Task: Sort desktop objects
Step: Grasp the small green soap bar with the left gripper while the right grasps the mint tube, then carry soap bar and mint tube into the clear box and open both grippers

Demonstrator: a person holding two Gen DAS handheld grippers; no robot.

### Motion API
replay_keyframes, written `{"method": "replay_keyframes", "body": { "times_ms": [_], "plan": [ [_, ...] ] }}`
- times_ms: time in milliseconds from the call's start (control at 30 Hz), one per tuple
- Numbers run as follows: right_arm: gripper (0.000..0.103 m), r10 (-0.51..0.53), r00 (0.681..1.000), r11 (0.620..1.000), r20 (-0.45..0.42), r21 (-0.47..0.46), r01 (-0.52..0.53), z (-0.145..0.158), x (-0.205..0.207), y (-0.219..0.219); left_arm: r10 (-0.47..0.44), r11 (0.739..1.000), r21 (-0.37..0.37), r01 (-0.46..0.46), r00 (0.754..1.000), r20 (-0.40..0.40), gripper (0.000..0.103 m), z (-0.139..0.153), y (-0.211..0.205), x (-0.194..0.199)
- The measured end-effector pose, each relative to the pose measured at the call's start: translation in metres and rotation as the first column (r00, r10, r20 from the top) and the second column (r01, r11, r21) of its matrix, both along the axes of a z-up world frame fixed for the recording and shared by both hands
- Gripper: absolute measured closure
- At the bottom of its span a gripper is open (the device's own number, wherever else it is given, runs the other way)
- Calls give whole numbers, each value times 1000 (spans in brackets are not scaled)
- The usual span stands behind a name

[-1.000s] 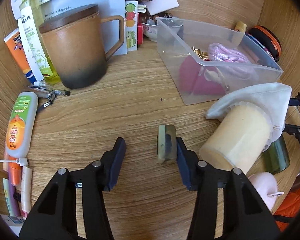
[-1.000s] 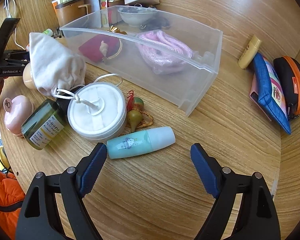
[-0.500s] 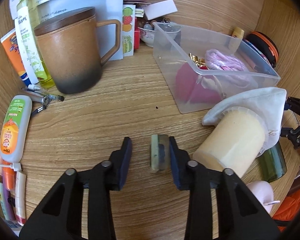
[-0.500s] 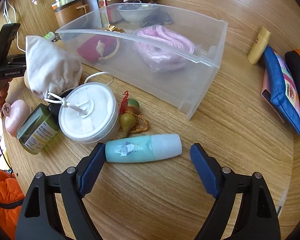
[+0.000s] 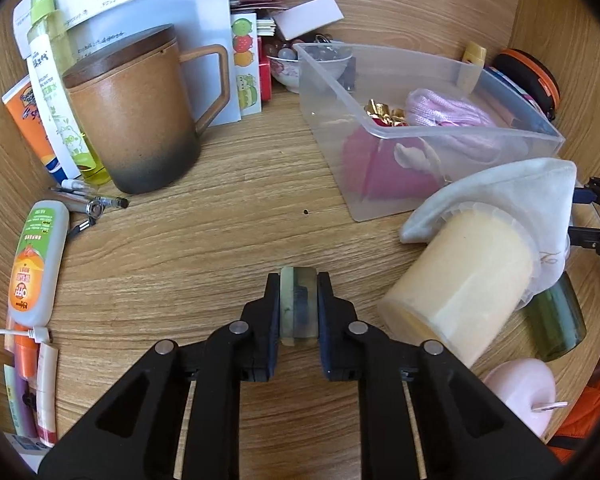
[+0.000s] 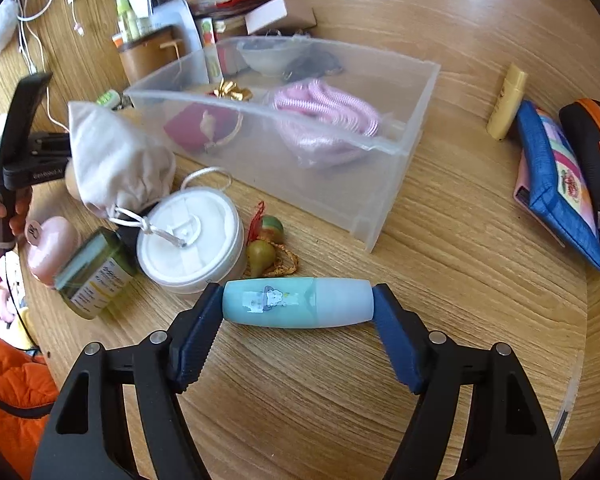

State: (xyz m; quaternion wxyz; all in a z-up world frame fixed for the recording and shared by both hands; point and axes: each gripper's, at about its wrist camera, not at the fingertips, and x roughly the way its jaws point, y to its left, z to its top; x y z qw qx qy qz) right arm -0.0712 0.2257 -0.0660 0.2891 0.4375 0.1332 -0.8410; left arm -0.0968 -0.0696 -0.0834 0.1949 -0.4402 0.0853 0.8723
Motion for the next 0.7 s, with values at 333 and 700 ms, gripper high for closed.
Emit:
{"method": "replay_keyframes", "body": {
  "times_ms": [333,700],
  "plan": [
    [32,-59,997,996,-48,-73,55,31,-2,20,42,996,77,-36,996,-82,88,34,1,10],
    [32,-49,984,984,-171,-180,17,78,-7,17,72,988,147,-52,988,-137,88,66,9,11]
  ]
}}
